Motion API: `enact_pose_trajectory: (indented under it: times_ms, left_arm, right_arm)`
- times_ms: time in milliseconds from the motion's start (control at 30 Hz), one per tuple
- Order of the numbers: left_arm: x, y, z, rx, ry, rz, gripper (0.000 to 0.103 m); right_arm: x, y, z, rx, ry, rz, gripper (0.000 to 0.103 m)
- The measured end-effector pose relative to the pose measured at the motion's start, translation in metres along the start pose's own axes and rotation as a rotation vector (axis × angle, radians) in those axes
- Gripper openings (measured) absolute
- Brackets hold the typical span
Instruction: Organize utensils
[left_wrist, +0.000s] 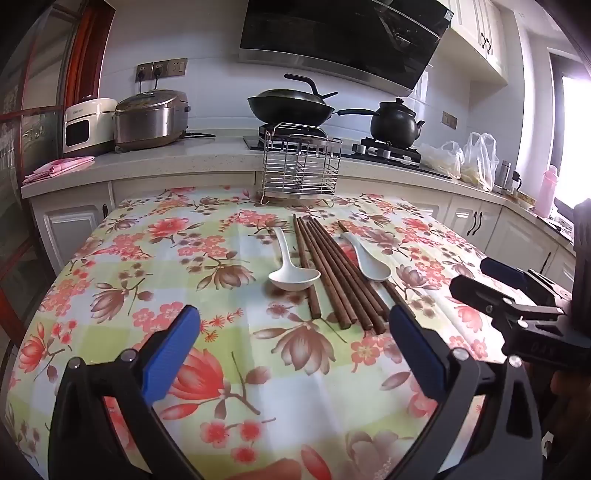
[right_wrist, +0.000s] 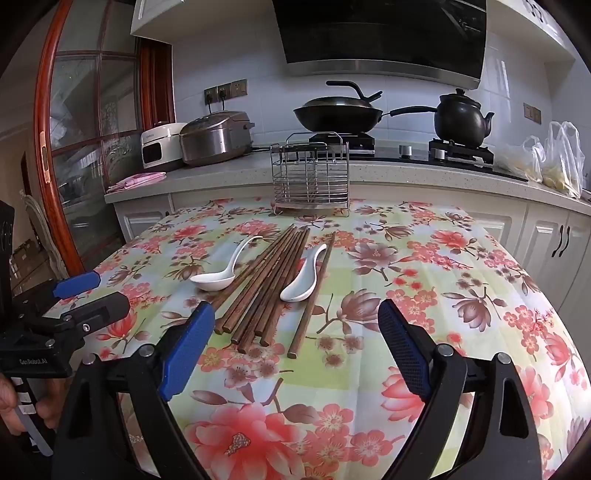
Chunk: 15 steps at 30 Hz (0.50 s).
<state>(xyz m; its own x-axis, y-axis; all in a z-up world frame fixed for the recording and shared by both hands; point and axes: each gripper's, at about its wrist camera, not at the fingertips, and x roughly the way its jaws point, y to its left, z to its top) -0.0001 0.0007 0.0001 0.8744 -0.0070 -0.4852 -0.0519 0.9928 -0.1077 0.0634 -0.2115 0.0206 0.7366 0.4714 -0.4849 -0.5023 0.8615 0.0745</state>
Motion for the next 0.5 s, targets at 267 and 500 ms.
enact_pose_trajectory:
  times_ms: [267,500]
  left_arm:
    - [0.0003,-0.0004,0.0001,0.007,0.002,0.003,0.099]
    - [0.0,-0.0003,0.0,0.007,0.002,0.003,0.099]
  right_arm:
    - [-0.0012,0.0,0.0003,-0.002,-0.007,0.0,0.084]
    - [-0.0011,-0.0001,0.0008,-0.003,-0.005,-0.001,0.084]
